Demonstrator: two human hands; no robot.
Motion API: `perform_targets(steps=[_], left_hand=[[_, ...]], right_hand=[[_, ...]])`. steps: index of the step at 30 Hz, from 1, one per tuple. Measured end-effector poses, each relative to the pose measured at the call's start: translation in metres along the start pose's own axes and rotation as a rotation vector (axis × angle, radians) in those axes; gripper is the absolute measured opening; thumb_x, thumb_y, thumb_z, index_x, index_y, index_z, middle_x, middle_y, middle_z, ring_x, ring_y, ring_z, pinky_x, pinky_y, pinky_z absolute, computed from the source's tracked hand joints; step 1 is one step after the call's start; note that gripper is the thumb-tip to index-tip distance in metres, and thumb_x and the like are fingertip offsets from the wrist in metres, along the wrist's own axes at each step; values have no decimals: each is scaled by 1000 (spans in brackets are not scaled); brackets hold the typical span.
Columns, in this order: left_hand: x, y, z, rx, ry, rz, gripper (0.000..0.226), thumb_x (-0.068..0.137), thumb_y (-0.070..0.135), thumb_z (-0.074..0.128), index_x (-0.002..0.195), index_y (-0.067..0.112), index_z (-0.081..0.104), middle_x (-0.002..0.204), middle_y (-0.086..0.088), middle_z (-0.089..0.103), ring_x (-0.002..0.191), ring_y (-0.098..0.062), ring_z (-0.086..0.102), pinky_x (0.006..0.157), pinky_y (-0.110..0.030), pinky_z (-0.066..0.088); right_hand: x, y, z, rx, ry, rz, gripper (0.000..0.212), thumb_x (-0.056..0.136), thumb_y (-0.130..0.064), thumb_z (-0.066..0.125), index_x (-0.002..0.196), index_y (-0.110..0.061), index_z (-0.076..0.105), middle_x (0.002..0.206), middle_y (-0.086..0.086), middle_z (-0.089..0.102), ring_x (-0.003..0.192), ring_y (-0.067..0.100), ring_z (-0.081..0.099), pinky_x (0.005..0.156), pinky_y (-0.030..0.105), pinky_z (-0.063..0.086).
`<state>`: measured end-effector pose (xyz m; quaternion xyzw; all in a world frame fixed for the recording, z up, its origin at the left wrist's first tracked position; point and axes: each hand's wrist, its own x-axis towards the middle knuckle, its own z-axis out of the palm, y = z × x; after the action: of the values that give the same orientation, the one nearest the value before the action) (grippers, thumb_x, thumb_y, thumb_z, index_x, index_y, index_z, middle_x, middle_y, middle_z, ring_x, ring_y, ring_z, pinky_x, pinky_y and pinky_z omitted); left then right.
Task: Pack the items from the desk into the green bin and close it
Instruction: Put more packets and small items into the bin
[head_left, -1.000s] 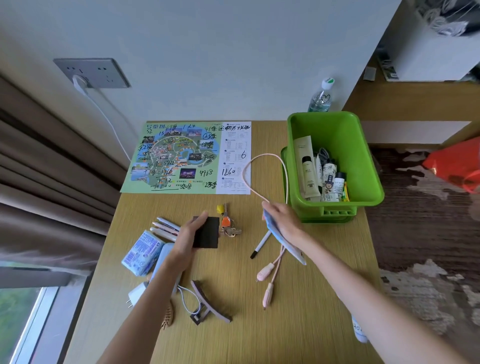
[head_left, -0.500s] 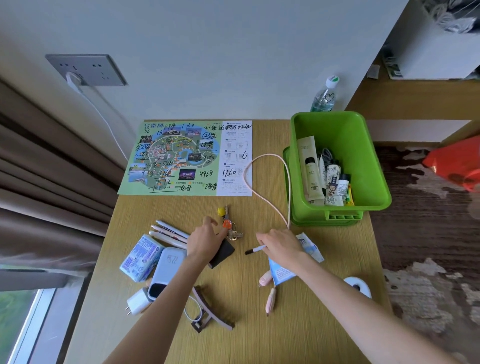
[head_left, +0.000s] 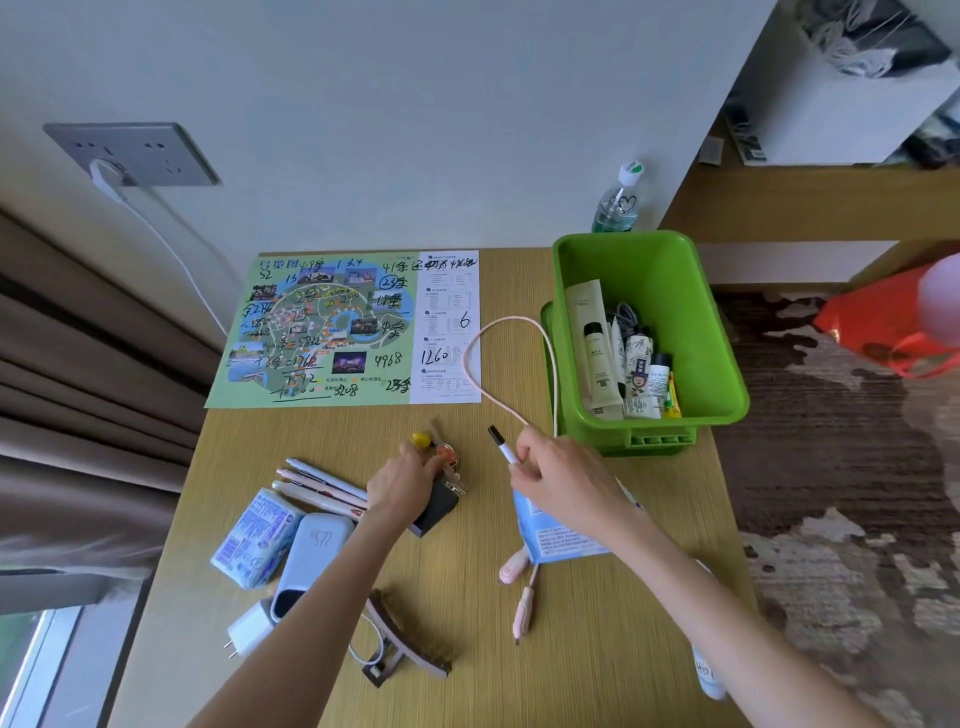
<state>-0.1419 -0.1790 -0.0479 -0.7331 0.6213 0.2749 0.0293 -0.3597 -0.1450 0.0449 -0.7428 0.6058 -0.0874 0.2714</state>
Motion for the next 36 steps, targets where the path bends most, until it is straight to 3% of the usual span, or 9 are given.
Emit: perform_targets(steps=[5,13,17,23,26,28,30,33,36], left_hand=[[-10,10,4,128,-53,43,68,84,68,52,115,8,40,95,-6,66,83,-24,65,58,-32,44],[-19,29,1,156,-54,113,31,99,40,45,110,12,51,97,-7,65,80,-20,63,66,-32,53],[-19,31,-9,137,-30,164,27,100,38,43,111,15,52,92,-2,61,78,-17,61,59,-26,47],[-10,46,-48,20,38,254,20,100,39,45,95,20,50,78,0,60,60,-13,54,47,-26,40],[-6,61,-77,-136,46,309,20,99,38,48,90,20,51,74,-6,65,59,-21,56,49,-29,38],[-8,74,-97,-275,36,368,18,98,35,51,87,20,53,73,-6,67,60,-25,57,52,-30,39],[-12,90,-116,-383,45,428,17,98,33,53,87,20,55,77,1,69,63,-20,59,54,-29,42],[-21,114,-140,-479,62,512,16,98,32,54,88,19,57,81,8,73,66,-3,62,53,-18,44],[-28,134,-155,-545,58,561,18,98,31,52,90,16,58,86,7,75,78,-6,68,61,-21,50]], right_hand=[[-10,-8,-45,46,115,-32,14,94,-28,58,85,-19,50,52,-8,50,39,6,39,40,23,34],[3,23,-111,343,345,136,12,89,-28,63,83,-20,57,60,-4,61,51,20,56,51,33,42],[17,56,-135,173,425,235,10,88,-27,63,82,-21,57,57,-6,59,50,11,51,55,32,43],[33,82,-145,-117,-32,226,15,86,-25,68,73,-26,61,73,-7,65,59,16,57,54,30,41],[38,91,-141,-100,-182,262,26,83,-38,73,80,-13,69,82,0,65,76,19,63,70,37,50],[41,96,-140,41,-74,296,40,83,-39,73,84,0,65,67,12,51,64,17,52,61,30,42],[45,99,-142,176,123,308,34,84,-35,73,79,-5,58,58,1,45,53,13,43,52,27,31],[56,106,-145,373,478,374,22,85,-26,72,81,-11,55,69,-3,54,62,10,49,54,24,33],[67,109,-145,500,777,478,18,87,-19,69,86,-8,55,73,-2,54,70,17,53,58,27,36]])
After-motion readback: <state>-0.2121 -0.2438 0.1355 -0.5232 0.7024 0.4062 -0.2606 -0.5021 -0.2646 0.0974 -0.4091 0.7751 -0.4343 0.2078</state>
